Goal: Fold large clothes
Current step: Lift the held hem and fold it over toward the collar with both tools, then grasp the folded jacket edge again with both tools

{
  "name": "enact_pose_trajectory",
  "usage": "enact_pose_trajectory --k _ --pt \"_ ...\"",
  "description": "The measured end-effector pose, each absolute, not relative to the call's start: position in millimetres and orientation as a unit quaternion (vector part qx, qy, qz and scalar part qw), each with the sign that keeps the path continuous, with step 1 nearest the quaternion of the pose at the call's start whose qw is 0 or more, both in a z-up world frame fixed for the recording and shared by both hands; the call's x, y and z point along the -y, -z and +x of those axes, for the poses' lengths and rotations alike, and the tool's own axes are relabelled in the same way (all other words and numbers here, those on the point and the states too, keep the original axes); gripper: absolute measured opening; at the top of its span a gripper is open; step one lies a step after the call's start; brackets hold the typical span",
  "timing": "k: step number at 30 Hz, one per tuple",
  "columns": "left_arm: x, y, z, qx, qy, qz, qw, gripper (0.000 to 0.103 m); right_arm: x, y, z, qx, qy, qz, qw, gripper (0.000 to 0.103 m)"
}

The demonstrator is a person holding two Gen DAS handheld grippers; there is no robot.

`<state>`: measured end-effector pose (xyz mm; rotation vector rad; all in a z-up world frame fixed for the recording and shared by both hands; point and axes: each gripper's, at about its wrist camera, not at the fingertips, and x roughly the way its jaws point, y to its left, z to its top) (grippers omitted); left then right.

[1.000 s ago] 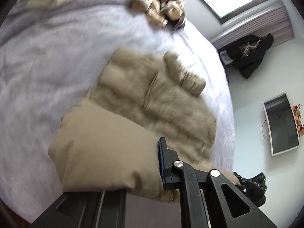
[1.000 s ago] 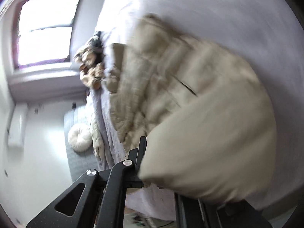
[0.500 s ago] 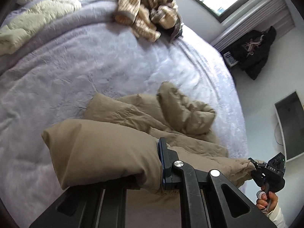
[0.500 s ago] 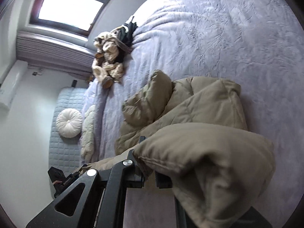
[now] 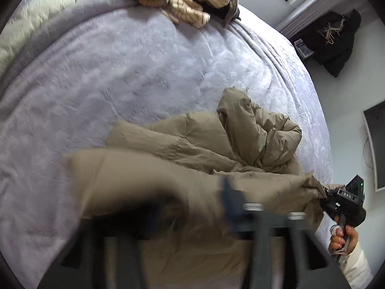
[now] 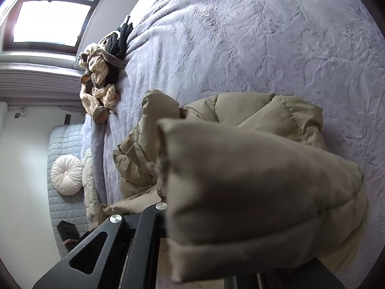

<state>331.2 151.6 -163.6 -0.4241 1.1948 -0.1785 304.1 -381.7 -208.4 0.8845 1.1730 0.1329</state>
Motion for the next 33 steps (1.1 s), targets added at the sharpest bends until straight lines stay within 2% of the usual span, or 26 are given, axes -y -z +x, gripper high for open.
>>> enact_pose_trajectory --k 1,5,6,8,9,10,13,16,18,21,24,25,26,27,28,29,33 --pt "-153.4 154.5 328.5 -0.548 0.079 -0.185 0.812 0.075 381.5 208.0 304.8 -0.538 -0.06 0.4 0.74 0.012" --pt "-153.0 142.2 327.2 -0.544 0.073 -0.149 0.823 0.075 379.1 204.8 305.8 -0.543 -0.06 0.392 0.74 0.016" --pt "-151.1 141.1 327.0 -0.541 0.067 -0.134 0.827 0.075 377.8 202.9 305.9 -0.544 -0.062 0.389 0.741 0.022" --pt "-147.0 140.5 326.1 -0.533 0.059 -0.115 0.836 0.075 374.7 195.8 305.9 -0.544 -0.068 0.38 0.745 0.04" --pt "-144.5 141.3 325.8 -0.53 0.056 -0.109 0.839 0.075 373.0 191.4 305.5 -0.541 -0.073 0.377 0.748 0.058" --pt "-141.2 143.1 325.5 -0.529 0.059 -0.105 0.84 0.075 370.6 184.5 305.4 -0.537 -0.081 0.37 0.754 0.064" --pt "-130.2 147.1 323.4 -0.521 0.072 -0.077 0.847 0.074 361.4 160.8 302.7 -0.532 -0.1 0.324 0.776 0.064" --pt "-124.6 150.4 326.4 -0.508 0.048 -0.016 0.86 0.074 358.4 140.2 293.5 -0.53 -0.073 0.234 0.812 0.064" --pt "-135.3 154.6 334.4 -0.501 0.023 -0.011 0.865 0.074 365.6 137.1 287.8 -0.531 -0.027 0.164 0.831 0.064" --pt "-169.5 170.8 353.2 -0.51 0.008 -0.076 0.857 0.075 389.4 145.0 286.1 -0.53 0.029 0.124 0.838 0.064" --pt "-197.7 200.9 371.5 -0.544 0.028 -0.16 0.823 0.075 420.7 165.5 291.9 -0.533 0.05 0.16 0.829 0.064" --pt "-203.3 210.1 373.4 -0.551 0.035 -0.178 0.814 0.067 428.5 175.1 295.0 -0.539 0.047 0.178 0.822 0.064" --pt "-205.0 216.3 373.4 -0.553 0.041 -0.182 0.812 0.035 435.5 186.5 298.1 -0.548 0.047 0.196 0.812 0.062" --pt "-204.4 220.7 374.4 -0.559 0.045 -0.181 0.808 0.025 443.2 197.4 300.2 -0.559 0.046 0.219 0.799 0.041" --pt "-203.3 224.2 374.4 -0.562 0.041 -0.177 0.807 0.024 446.6 204.6 300.0 -0.558 0.029 0.25 0.791 0.015" --pt "-201.8 226.6 376.2 -0.558 0.033 -0.173 0.811 0.024 445.2 206.1 299.4 -0.552 0.014 0.264 0.791 0.015" --pt "-202.3 246.9 397.7 -0.555 -0.019 -0.182 0.812 0.024 427.3 203.2 311.8 -0.548 0.031 0.19 0.814 0.015"
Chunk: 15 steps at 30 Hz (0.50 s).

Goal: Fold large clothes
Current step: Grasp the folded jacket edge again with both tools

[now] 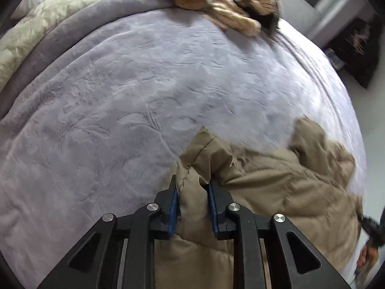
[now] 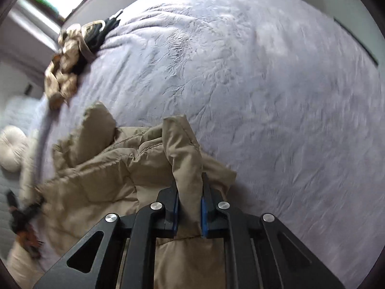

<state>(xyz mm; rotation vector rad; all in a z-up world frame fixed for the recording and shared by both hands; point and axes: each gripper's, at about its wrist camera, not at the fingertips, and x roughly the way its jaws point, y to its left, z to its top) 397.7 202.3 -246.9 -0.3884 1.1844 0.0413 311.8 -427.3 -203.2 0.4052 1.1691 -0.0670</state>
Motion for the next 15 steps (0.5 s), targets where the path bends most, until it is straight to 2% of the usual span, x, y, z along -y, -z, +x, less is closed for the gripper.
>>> enact_pose_trajectory --k 5,9,12,15 --pt "-187.1 280.4 414.4 -0.57 -0.072 -0.131 0.808 0.024 427.6 235.3 331.7 -0.564 0.075 0.193 0.799 0.016" --pt "-191.2 259.7 412.5 -0.555 -0.108 -0.125 0.815 0.024 427.8 249.8 337.2 -0.57 0.103 0.209 0.788 0.022" --pt "-194.0 216.3 396.7 -0.519 -0.071 -0.121 0.843 0.024 427.6 228.1 330.5 -0.56 0.115 0.203 0.795 0.023" --pt "-182.4 191.0 383.4 -0.502 0.002 -0.094 0.86 0.024 413.3 180.9 308.6 -0.503 0.124 0.132 0.845 0.023"
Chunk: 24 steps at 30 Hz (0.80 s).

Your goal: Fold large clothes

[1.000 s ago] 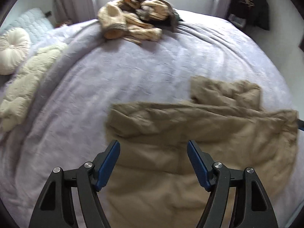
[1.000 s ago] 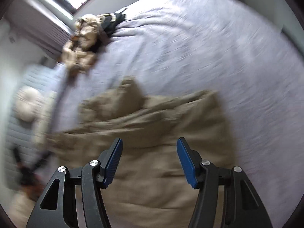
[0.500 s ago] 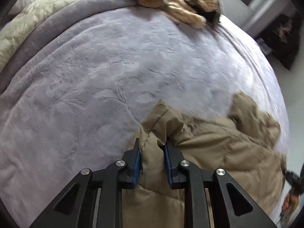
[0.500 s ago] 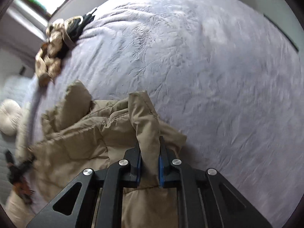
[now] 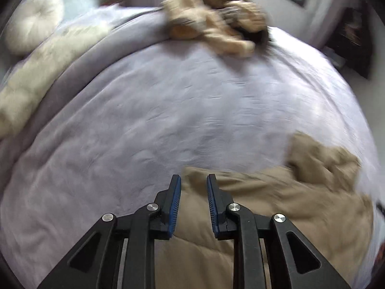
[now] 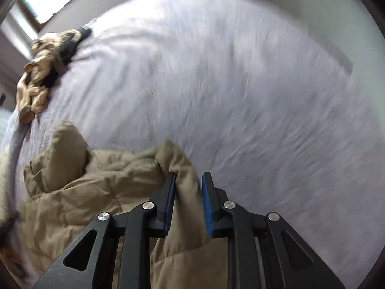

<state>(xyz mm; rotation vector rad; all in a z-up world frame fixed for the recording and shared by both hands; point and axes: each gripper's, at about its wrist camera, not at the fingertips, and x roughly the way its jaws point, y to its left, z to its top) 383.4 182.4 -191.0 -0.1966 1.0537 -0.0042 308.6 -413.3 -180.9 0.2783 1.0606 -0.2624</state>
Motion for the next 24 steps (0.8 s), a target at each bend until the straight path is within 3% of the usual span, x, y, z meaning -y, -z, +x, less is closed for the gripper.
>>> enact_pose_trajectory --k 2,5,12,20,24 --pt "-171.6 193.3 383.3 -0.514 0.036 -0.074 0.854 0.024 397.4 162.1 298.0 -0.479 0.082 0.102 0.868 0.023" --pt "-153.4 221.5 396.0 -0.538 0.02 -0.018 0.843 0.024 368.1 172.2 300.5 -0.513 0.012 0.061 0.856 0.023" --pt "-169.5 286.9 426.1 -0.556 -0.054 -0.075 0.826 0.024 391.9 226.6 331.0 -0.535 0.073 0.092 0.837 0.019" --pt "-159.7 301.6 433.1 -0.545 -0.058 -0.054 0.835 0.024 414.4 263.5 349.6 -0.526 0.098 0.147 0.832 0.018" --pt "-161.8 283.0 428.5 -0.546 -0.069 -0.051 0.834 0.024 413.5 263.2 351.0 -0.528 0.102 0.148 0.83 0.018"
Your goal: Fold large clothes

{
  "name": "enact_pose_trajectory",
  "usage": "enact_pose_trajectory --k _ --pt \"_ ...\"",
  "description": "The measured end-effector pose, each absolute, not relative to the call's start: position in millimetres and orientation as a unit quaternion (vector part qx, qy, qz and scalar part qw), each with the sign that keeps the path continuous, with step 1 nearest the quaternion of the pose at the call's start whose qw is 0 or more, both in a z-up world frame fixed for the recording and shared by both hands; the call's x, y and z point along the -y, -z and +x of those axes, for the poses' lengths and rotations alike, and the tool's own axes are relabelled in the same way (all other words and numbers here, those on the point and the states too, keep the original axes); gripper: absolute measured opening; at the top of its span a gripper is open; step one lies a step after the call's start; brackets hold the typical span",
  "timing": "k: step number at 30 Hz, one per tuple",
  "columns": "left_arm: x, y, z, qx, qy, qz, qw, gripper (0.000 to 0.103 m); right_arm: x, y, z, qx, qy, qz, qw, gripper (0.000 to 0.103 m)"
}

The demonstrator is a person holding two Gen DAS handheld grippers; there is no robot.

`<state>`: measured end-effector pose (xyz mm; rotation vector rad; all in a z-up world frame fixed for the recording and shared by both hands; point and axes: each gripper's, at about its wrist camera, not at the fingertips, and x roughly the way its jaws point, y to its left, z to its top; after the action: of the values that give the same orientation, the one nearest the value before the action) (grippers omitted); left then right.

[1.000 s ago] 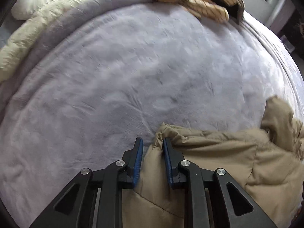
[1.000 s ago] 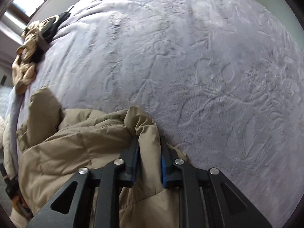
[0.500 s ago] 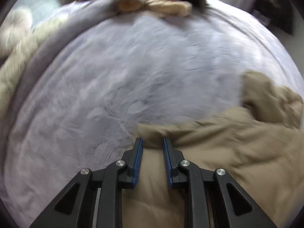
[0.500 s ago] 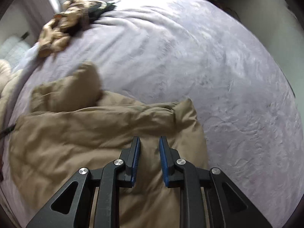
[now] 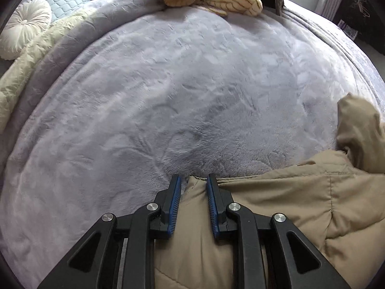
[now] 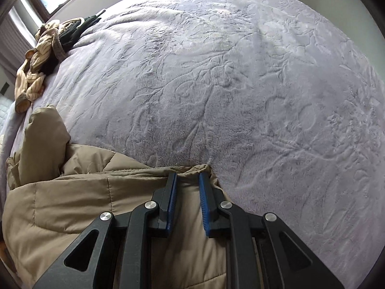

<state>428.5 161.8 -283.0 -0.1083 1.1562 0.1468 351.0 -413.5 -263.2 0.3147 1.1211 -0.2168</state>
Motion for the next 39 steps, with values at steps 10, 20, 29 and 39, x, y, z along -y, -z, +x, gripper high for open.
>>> enact_pose_trajectory --k 10,20,29,39 --pt "-166.6 216.3 355.9 -0.546 -0.05 -0.054 0.835 0.024 398.1 195.9 303.7 -0.507 0.077 0.157 0.844 0.05" --pt "-132.0 207.8 275.5 -0.57 -0.024 -0.076 0.818 0.029 375.0 176.6 226.6 -0.521 0.042 0.225 0.822 0.056" --pt "-117.6 198.6 216.1 -0.576 -0.025 -0.083 0.813 0.101 361.0 189.1 174.1 -0.547 0.029 0.258 0.796 0.064" --pt "-108.2 209.7 175.2 -0.604 -0.02 -0.088 0.792 0.101 345.3 187.6 128.6 -0.545 0.021 0.288 0.787 0.086"
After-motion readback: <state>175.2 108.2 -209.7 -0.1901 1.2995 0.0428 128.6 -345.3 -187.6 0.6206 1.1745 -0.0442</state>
